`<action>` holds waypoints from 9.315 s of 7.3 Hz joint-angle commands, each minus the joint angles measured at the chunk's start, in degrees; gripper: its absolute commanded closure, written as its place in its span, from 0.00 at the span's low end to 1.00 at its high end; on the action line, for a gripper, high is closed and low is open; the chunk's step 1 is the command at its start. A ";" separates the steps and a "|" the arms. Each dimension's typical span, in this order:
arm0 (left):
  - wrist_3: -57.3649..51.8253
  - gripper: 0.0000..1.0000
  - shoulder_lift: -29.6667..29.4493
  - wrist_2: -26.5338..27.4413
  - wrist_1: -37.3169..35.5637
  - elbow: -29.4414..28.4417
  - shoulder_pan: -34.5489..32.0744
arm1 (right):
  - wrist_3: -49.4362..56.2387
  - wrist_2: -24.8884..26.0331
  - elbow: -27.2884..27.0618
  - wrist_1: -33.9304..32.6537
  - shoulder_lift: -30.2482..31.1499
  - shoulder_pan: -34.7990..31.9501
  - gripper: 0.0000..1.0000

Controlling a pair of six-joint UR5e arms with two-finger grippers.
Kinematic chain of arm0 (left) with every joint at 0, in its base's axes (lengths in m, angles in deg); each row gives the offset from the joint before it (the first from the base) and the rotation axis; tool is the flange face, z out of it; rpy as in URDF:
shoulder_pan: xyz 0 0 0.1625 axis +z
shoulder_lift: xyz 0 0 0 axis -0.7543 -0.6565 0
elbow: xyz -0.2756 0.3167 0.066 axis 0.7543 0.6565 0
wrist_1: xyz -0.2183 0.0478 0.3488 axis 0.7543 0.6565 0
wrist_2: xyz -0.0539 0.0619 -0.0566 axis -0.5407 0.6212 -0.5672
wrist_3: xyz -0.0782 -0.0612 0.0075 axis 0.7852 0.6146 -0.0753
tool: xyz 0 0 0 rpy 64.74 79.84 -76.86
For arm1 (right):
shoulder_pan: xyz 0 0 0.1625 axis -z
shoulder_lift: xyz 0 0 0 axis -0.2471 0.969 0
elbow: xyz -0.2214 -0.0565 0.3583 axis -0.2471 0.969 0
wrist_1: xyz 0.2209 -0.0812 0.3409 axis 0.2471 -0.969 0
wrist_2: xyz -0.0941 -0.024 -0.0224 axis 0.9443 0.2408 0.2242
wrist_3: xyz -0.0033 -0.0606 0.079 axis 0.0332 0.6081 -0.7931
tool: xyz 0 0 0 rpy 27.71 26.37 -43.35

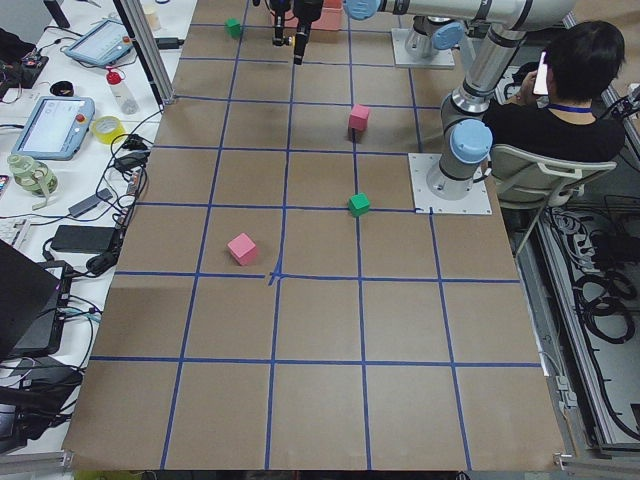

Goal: Align button upright
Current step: 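Lift the switch out of the tray and carry it toward the table center, then lower the switch onto the table, release it, and raise the right gripper, then reach the left gripper to the switch and grasp its blue body, then lift the switch with the left gripper and rotate it yellow cap up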

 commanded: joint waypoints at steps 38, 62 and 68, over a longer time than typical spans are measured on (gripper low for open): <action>26.82 0.00 -16.76 8.83 -62.02 28.79 -19.12 | 15.33 0.75 10.39 32.77 17.89 11.06 0.00; 62.39 1.00 -27.23 -17.13 -30.33 5.24 -13.38 | 15.42 0.05 10.21 32.95 17.80 11.15 0.00; 68.29 1.00 -35.94 -36.29 -18.73 1.37 -6.33 | 15.42 0.05 9.78 32.77 17.80 11.15 0.00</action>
